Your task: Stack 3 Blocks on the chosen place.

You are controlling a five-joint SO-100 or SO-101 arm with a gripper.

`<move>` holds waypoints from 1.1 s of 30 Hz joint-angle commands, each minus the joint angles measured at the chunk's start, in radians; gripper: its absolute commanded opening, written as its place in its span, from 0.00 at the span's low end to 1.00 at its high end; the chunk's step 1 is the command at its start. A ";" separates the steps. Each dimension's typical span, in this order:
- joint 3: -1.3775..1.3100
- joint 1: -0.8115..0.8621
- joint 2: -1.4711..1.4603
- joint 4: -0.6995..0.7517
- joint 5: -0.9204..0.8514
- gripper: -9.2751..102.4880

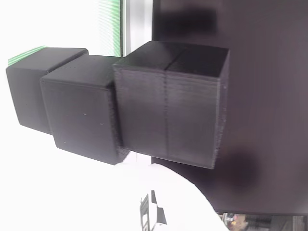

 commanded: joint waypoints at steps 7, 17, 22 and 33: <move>0.181 0.021 0.074 -0.046 0.081 0.08; 0.281 0.018 0.187 0.048 0.080 0.08; 0.276 0.021 0.187 0.061 0.075 0.08; 0.276 0.008 0.187 0.061 0.066 0.08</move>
